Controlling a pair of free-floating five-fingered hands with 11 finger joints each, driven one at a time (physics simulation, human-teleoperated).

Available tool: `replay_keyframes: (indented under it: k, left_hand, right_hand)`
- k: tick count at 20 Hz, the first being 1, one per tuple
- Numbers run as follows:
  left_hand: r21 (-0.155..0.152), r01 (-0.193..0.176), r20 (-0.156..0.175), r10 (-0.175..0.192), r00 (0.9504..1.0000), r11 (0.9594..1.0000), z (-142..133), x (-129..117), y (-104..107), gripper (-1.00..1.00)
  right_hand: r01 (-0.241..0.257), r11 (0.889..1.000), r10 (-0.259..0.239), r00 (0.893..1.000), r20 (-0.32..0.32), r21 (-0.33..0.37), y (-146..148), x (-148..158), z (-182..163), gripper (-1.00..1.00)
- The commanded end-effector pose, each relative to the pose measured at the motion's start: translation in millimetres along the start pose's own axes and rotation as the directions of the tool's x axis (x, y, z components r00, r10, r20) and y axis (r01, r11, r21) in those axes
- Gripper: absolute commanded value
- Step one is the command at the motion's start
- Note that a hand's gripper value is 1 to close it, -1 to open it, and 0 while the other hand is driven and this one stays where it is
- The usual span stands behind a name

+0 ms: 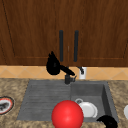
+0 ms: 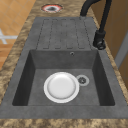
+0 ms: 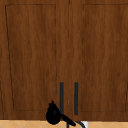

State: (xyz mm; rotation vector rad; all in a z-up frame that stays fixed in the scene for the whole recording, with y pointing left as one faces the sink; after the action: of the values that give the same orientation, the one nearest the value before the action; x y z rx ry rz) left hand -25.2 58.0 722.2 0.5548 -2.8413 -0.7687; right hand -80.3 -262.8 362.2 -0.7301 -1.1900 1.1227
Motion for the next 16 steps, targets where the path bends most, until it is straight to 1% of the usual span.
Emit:
replay_keyframes:
  k: [1, 7, 13, 16]
  left_hand:
    - [0.117, 0.03, -0.071, -0.022, 0.9972, 0.9926, -2, -1, -2, -1.0]
    - [0.126, 0.035, -0.075, -0.026, 0.9969, 0.9914, -5, -3, -6, -1.0]
    - [0.127, 0.029, -0.075, -0.02, 0.997, 0.9914, -11, -10, -7, -1.0]
    - [0.119, 0.048, -0.07, -0.04, 0.9968, 0.9918, -14, -12, -10, -1.0]
  right_hand:
    - [0.0, 1.0, 0.0, 1.0, 0.0, 0.0, 0, 0, 0, 0.0]
    - [0.0, 1.0, 0.0, 1.0, 0.0, 0.0, 0, 0, 0, 0.0]
    - [0.0, 1.0, 0.0, 1.0, 0.0, 0.0, 0, 0, 0, 0.0]
    - [0.0, 1.0, 0.0, 1.0, 0.0, 0.0, 0, 0, 0, 0.0]
